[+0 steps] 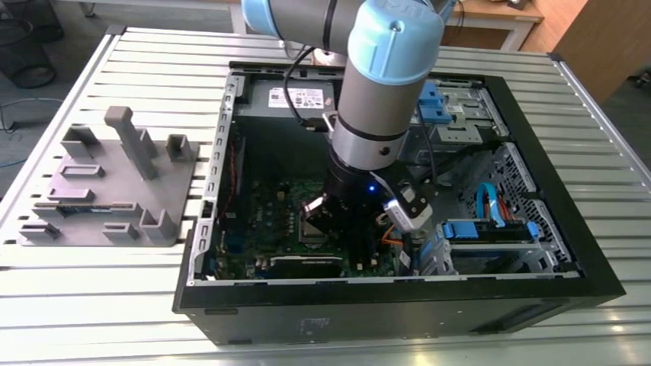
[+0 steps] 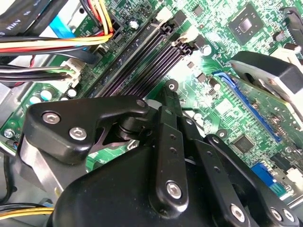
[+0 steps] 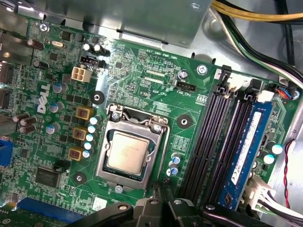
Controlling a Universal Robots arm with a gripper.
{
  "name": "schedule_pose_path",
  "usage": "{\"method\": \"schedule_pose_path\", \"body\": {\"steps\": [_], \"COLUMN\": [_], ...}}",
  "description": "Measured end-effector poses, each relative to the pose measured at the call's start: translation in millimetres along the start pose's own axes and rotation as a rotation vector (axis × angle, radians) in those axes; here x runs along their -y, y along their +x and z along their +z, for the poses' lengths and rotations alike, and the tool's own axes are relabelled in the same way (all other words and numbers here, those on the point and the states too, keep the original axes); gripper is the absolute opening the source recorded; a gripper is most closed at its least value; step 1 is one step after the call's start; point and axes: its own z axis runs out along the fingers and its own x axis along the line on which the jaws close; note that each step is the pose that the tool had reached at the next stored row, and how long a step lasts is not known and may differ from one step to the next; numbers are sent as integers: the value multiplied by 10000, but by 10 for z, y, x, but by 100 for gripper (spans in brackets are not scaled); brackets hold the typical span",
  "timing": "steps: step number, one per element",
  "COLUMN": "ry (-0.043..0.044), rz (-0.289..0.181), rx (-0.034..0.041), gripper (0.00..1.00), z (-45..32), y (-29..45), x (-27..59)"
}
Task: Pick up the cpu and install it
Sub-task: 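Install the first cpu locking lever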
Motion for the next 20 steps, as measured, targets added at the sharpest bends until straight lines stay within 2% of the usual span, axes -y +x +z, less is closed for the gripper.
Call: {"method": "schedule_pose_path", "body": {"steps": [17, 20], "ry": [-38, -100], "rz": [-39, -39], "rx": [16, 52], "gripper": [11, 11], "z": [2, 3], "y": [-26, -15], "x": [7, 8]}}
